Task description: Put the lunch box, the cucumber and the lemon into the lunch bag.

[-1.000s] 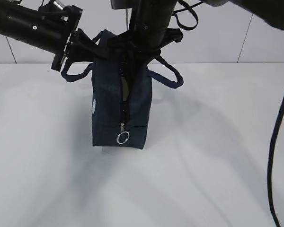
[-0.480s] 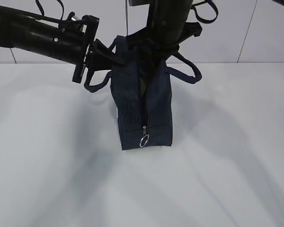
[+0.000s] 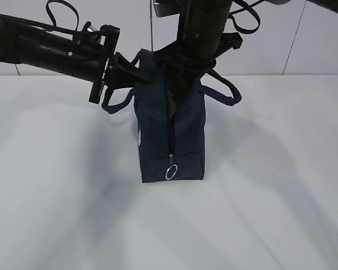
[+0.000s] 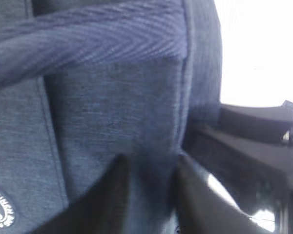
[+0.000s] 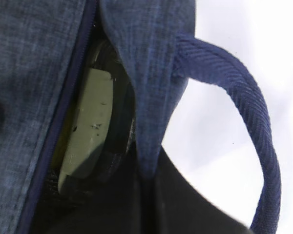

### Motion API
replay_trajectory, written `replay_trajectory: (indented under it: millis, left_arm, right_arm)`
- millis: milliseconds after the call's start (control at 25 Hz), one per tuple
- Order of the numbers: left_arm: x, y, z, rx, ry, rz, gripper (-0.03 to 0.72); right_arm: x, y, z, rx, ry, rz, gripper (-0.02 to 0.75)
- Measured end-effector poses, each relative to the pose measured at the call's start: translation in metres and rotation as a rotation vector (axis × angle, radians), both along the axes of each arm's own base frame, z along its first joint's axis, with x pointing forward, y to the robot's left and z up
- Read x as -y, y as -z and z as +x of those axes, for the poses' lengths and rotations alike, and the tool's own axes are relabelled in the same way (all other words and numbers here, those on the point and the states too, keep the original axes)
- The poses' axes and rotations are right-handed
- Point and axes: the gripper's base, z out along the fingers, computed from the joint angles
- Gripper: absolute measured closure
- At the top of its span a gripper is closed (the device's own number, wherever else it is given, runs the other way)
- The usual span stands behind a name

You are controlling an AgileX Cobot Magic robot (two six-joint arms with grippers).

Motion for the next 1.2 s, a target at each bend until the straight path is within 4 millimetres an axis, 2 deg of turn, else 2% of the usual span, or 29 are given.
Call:
replay_trajectory:
  millis: [160,280,400,480,680,920,1040,1200]
  left_arm:
    - [0.000,0.001,0.002,0.008,-0.016,0.009,0.637]
    - [0.000,0.001,0.002,0.009,-0.017,0.010,0.521]
    - [0.000,0.000,0.002,0.009,-0.021,0.007,0.389]
    - [0.000,-0.001,0.002,0.004,-0.022,-0.009,0.342]
    - [-0.011,-0.003,0.006,-0.004,-0.043,-0.033,0.313]
    - [-0.033,-0.005,0.014,-0.006,-0.106,-0.055,0.322]
    - [-0.044,-0.010,0.016,0.007,-0.128,-0.055,0.345]
    - [-0.049,-0.033,0.009,0.072,-0.112,-0.014,0.374]
  right_arm:
    - [-0.001,0.000,0.000,0.003,-0.002,0.011,0.662]
    - [-0.001,0.000,0.001,0.012,-0.003,0.015,0.520]
    - [-0.001,-0.001,0.001,0.012,-0.003,0.014,0.344]
    - [-0.001,-0.001,0.001,0.015,-0.010,0.010,0.290]
    - [0.003,-0.019,-0.004,0.055,-0.033,0.012,0.263]
    - [0.009,-0.047,-0.014,0.113,-0.041,0.029,0.262]
    - [0.014,-0.069,-0.023,0.158,-0.062,0.040,0.261]
    - [0.024,-0.105,-0.041,0.231,-0.066,0.072,0.260]
